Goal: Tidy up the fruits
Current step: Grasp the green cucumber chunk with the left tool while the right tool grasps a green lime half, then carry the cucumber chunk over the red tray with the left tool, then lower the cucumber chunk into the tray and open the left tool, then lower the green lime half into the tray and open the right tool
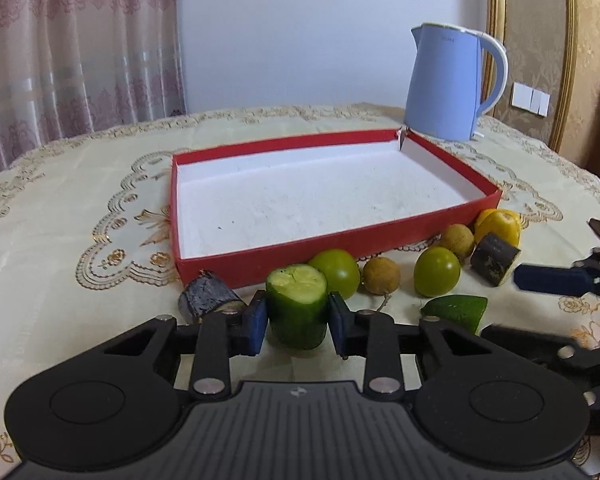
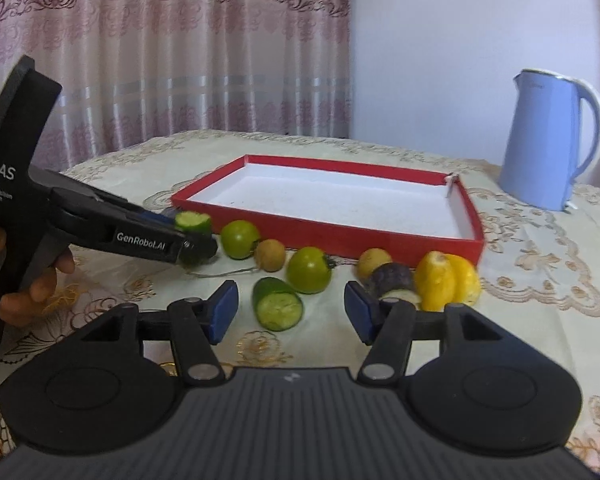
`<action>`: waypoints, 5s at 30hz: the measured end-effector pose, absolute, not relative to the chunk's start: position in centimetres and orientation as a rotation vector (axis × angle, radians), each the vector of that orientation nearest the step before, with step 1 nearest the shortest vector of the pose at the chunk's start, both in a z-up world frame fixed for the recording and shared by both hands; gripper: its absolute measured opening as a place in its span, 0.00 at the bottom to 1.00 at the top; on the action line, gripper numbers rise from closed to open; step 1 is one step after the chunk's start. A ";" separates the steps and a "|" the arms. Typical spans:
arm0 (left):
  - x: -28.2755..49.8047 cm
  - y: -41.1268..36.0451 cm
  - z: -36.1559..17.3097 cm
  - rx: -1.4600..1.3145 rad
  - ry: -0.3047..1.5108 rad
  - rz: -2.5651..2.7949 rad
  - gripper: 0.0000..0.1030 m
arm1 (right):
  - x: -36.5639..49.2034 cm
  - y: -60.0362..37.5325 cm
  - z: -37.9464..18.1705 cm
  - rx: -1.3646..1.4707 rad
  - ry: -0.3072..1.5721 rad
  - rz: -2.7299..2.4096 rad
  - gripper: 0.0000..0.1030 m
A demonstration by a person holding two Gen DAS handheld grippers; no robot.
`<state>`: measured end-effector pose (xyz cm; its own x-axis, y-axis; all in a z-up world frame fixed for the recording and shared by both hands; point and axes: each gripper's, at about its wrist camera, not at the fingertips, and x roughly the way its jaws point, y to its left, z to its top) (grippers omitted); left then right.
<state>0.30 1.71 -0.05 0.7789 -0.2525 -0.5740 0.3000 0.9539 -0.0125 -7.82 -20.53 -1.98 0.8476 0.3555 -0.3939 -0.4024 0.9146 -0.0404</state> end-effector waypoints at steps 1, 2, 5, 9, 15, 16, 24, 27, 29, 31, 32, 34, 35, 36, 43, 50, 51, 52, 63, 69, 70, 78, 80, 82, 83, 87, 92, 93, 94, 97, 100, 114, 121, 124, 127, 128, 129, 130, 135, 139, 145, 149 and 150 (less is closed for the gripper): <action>0.1 1.7 0.1 0.082 0.601 -0.296 0.30 | -7.6 -20.4 -2.0 -0.128 0.396 0.404 0.54; -0.1 1.8 0.2 0.086 0.595 -0.295 0.30 | -7.4 -20.2 -2.0 -0.133 0.403 0.407 0.54; -0.5 1.9 0.4 0.095 0.585 -0.292 0.30 | -6.5 -19.8 -2.1 -0.142 0.436 0.411 0.49; -0.8 2.1 0.4 0.091 0.581 -0.287 0.30 | -5.4 -19.5 -2.3 -0.143 0.475 0.431 0.37; -0.8 2.2 0.5 0.089 0.579 -0.281 0.30 | -5.1 -18.9 -2.6 -0.186 0.484 0.425 0.30; -0.8 2.1 0.5 0.092 0.579 -0.278 0.30 | -5.2 -18.9 -2.6 -0.189 0.481 0.423 0.30; -0.8 2.5 0.7 0.077 0.571 -0.270 0.30 | -6.2 -19.4 -2.1 -0.170 0.448 0.423 0.30; -0.7 2.6 0.8 0.067 0.570 -0.269 0.30 | -6.5 -19.9 -1.8 -0.156 0.433 0.420 0.30; -0.7 2.5 0.9 0.068 0.566 -0.269 0.30 | -6.7 -20.2 -1.6 -0.142 0.421 0.418 0.30; -0.7 2.4 1.0 0.071 0.560 -0.270 0.30 | -6.8 -20.5 -1.4 -0.129 0.411 0.418 0.30; -0.7 2.4 1.2 0.071 0.557 -0.271 0.30 | -6.9 -20.7 -1.3 -0.124 0.406 0.417 0.30; -0.6 2.3 1.5 0.072 0.548 -0.274 0.30 | -7.1 -20.9 -1.2 -0.112 0.396 0.417 0.30; -0.6 2.2 1.6 0.073 0.545 -0.274 0.30 | -7.2 -21.0 -1.1 -0.107 0.391 0.418 0.30; -0.5 2.1 1.8 0.074 0.542 -0.274 0.30 | -7.3 -21.1 -1.0 -0.103 0.384 0.417 0.30; 1.0 1.1 2.9 0.080 0.528 -0.248 0.30 | -8.0 -21.9 -0.3 -0.069 0.338 0.416 0.30; 3.4 0.3 3.4 0.062 0.530 -0.196 0.30 | -7.9 -22.9 0.4 -0.047 0.306 0.398 0.30; 3.7 0.1 3.4 0.066 0.530 -0.185 0.30 | -7.9 -23.1 0.4 -0.039 0.304 0.399 0.30; 3.9 0.0 3.4 0.073 0.530 -0.176 0.30 | -7.9 -23.2 0.4 -0.033 0.303 0.401 0.30; 6.3 -1.1 3.0 0.117 0.552 -0.152 0.30 | -7.8 -23.3 0.1 -0.022 0.303 0.401 0.30; 8.1 -1.9 2.4 0.144 0.572 -0.125 0.30 | -8.0 -23.4 0.2 -0.020 0.301 0.399 0.30; 8.5 -1.9 2.3 0.142 0.579 -0.122 0.30 | -8.0 -23.4 0.2 -0.021 0.301 0.399 0.30; 12.2 -2.6 1.4 0.143 0.629 -0.084 0.30 | -8.1 -23.7 0.1 -0.009 0.304 0.393 0.30; 13.3 -2.7 1.1 0.146 0.645 -0.068 0.30 | -8.2 -23.7 0.1 -0.008 0.306 0.391 0.30; 14.4 -2.6 0.9 0.130 0.664 -0.056 0.30 | -8.3 -23.7 0.0 -0.009 0.308 0.388 0.30; 14.9 -2.5 0.8 0.120 0.675 -0.051 0.30 | -8.3 -23.7 0.0 -0.009 0.310 0.386 0.30; 16.2 -2.3 0.7 0.118 0.689 -0.026 0.30 | -8.4 -23.7 0.0 -0.012 0.311 0.383 0.30; 16.7 -2.7 0.7 0.148 0.684 0.000 0.30 | -8.6 -23.5 -0.1 -0.017 0.311 0.375 0.30; 16.7 -2.8 0.7 0.155 0.683 0.003 0.31 | -8.7 -23.5 -0.1 -0.018 0.311 0.373 0.30; 16.5 -2.9 0.7 0.164 0.682 0.011 0.31 | -8.8 -23.4 -0.1 -0.019 0.310 0.372 0.30; 15.8 -2.7 1.0 0.165 0.680 0.014 0.57 | -8.8 -23.3 0.0 -0.017 0.308 0.368 0.30; 13.6 -1.6 2.1 0.126 0.616 0.029 0.73 | -8.8 -23.2 0.1 -0.008 0.304 0.371 0.30; 10.1 6.8 4.1 -0.224 0.413 0.130 0.84 | -4.7 -22.9 2.6 0.053 0.266 0.394 0.30; 9.8 6.3 3.8 -0.191 0.422 0.124 0.84 | 0.7 -22.4 7.5 -0.047 0.199 0.406 0.30; 9.7 5.5 3.7 -0.141 0.420 0.124 0.84 | 3.3 -22.4 9.6 -0.084 0.171 0.422 0.30; 10.0 4.9 3.5 -0.105 0.431 0.115 0.84 | 5.7 -23.3 10.3 -0.052 0.150 0.426 0.30; 10.1 4.7 3.4 -0.093 0.436 0.115 0.84 | 6.3 -23.8 9.9 -0.027 0.142 0.432 0.30; 10.0 4.6 3.3 -0.085 0.438 0.115 0.84 | 6.9 -24.2 9.4 -0.001 0.147 0.438 0.30; 10.0 4.3 3.2 -0.075 0.441 0.113 0.84 | 7.5 -24.5 8.8 0.022 0.167 0.443 0.30; 10.0 3.3 2.9 -0.030 0.453 0.098 0.85 | 10.1 -25.5 5.6 0.014 0.292 0.400 0.30; 10.0 3.1 2.6 -0.021 0.470 0.084 0.85 | 11.7 -26.4 4.1 0.014 0.357 0.359 0.30; 9.8 3.4 2.7 -0.048 0.471 0.078 0.85 | 12.4 -26.8 2.6 0.009 0.408 0.334 0.30; 9.8 3.4 2.7 -0.053 0.478 0.066 0.85 | 13.3 -26.7 1.9 0.010 0.440 0.303 0.30; 9.7 3.3 2.7 -0.053 0.475 0.067 0.85 | 13.4 -26.9 1.8 0.018 0.443 0.296 0.30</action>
